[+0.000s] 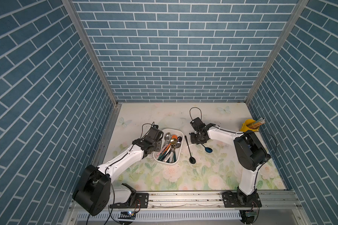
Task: Put the spoon into the storage box
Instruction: Pick up the spoon from the center of the board.
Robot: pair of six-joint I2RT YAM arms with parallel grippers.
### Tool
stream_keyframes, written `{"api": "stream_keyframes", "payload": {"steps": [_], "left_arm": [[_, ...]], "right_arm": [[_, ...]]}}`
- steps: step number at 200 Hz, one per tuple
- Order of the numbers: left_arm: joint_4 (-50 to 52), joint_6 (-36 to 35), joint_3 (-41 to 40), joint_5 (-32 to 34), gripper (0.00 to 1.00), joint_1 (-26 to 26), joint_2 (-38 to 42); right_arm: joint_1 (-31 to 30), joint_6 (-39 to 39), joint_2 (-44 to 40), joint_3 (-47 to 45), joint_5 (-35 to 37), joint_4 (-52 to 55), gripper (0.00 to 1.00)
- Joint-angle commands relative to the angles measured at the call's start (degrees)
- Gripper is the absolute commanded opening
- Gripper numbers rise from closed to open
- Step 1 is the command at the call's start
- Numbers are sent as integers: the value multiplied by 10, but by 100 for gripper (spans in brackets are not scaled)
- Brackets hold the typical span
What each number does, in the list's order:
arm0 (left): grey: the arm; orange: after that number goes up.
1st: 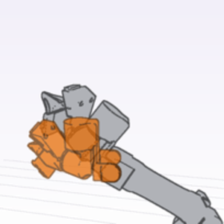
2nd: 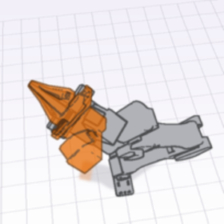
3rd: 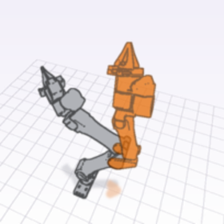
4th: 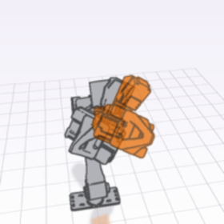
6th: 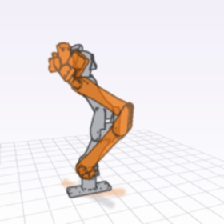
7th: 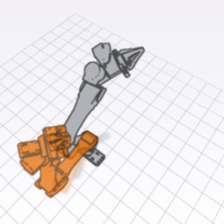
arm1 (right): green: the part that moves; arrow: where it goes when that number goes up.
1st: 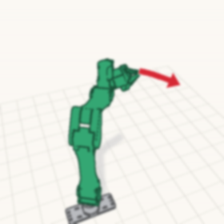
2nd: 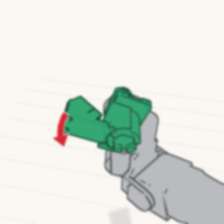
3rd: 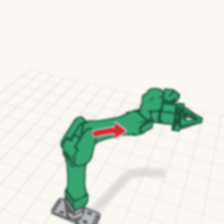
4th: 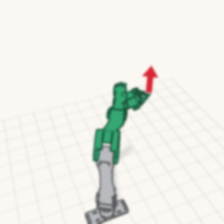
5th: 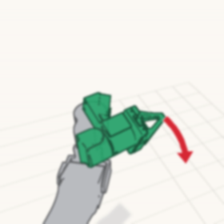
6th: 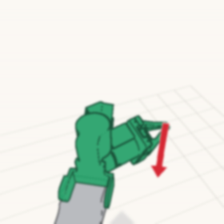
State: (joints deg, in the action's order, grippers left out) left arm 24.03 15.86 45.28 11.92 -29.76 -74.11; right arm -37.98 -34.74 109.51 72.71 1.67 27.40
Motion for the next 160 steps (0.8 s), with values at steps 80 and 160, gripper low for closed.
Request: {"api": "stream_keyframes", "payload": {"steps": [80,160], "left_arm": [[10,4,-17,-28,57,41,9],[-1,22,-36,-87,57,54,3]], "right_arm": [[-1,-9,55,32,-18,41,42],[-1,37,62,27,6,78,26]]}}
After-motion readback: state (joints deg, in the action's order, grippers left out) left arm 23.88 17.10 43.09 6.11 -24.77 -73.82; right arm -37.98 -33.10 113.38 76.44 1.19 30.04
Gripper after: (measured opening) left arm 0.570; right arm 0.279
